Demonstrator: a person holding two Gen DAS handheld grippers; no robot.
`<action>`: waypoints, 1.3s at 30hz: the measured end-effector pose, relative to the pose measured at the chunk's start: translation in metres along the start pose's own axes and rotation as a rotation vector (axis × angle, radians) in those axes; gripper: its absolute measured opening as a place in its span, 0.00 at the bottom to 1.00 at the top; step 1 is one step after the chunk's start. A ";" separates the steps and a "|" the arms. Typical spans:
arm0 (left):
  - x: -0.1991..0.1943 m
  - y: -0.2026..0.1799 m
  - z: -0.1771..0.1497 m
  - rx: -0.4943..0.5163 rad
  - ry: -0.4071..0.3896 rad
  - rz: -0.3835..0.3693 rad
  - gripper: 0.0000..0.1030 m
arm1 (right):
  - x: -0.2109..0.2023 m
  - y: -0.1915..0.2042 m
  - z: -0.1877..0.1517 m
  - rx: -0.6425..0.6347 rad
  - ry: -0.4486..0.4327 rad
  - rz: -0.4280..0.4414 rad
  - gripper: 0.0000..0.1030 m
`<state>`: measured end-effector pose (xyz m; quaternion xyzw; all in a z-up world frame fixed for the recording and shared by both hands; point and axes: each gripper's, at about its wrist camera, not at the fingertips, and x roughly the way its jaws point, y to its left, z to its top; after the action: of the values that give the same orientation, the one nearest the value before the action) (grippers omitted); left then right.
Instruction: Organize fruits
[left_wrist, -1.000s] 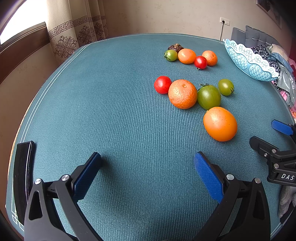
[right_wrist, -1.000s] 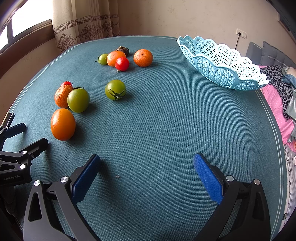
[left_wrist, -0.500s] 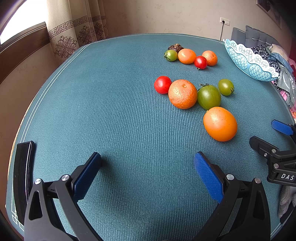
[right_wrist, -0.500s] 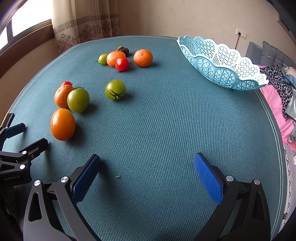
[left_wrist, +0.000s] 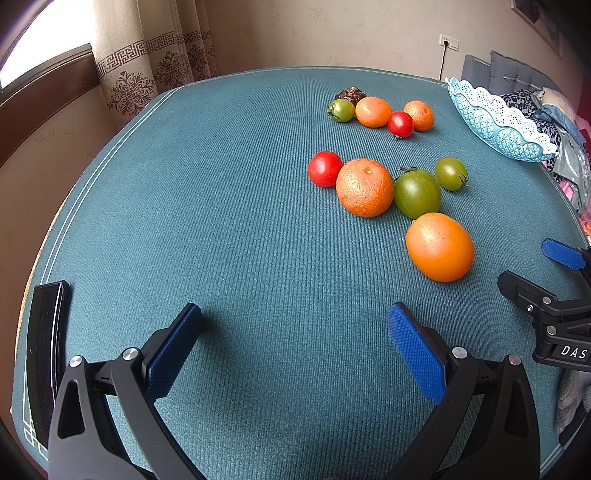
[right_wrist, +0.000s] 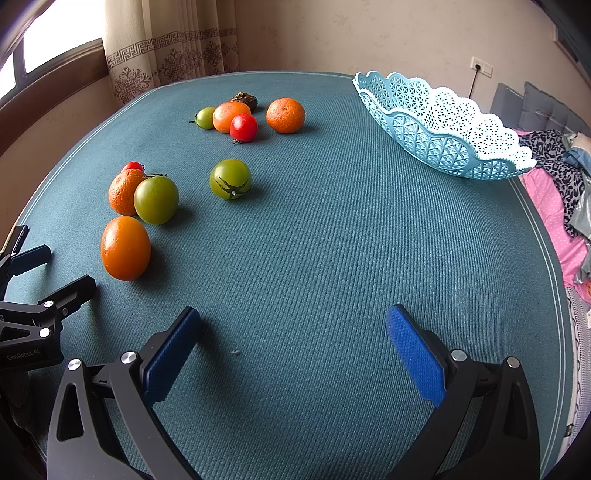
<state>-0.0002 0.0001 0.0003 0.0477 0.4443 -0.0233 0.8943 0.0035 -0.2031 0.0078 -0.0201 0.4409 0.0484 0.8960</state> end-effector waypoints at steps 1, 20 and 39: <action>0.000 0.000 0.000 0.000 0.000 0.000 0.98 | 0.000 0.000 0.000 0.000 0.000 0.000 0.95; -0.019 0.015 0.006 0.003 -0.048 -0.040 0.98 | -0.016 0.009 0.007 -0.003 -0.034 0.055 0.95; -0.027 0.064 0.025 -0.094 -0.098 0.062 0.98 | 0.000 0.085 0.032 -0.142 -0.009 0.261 0.39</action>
<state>0.0092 0.0610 0.0409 0.0184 0.3987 0.0227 0.9166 0.0198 -0.1159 0.0279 -0.0257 0.4310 0.1955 0.8806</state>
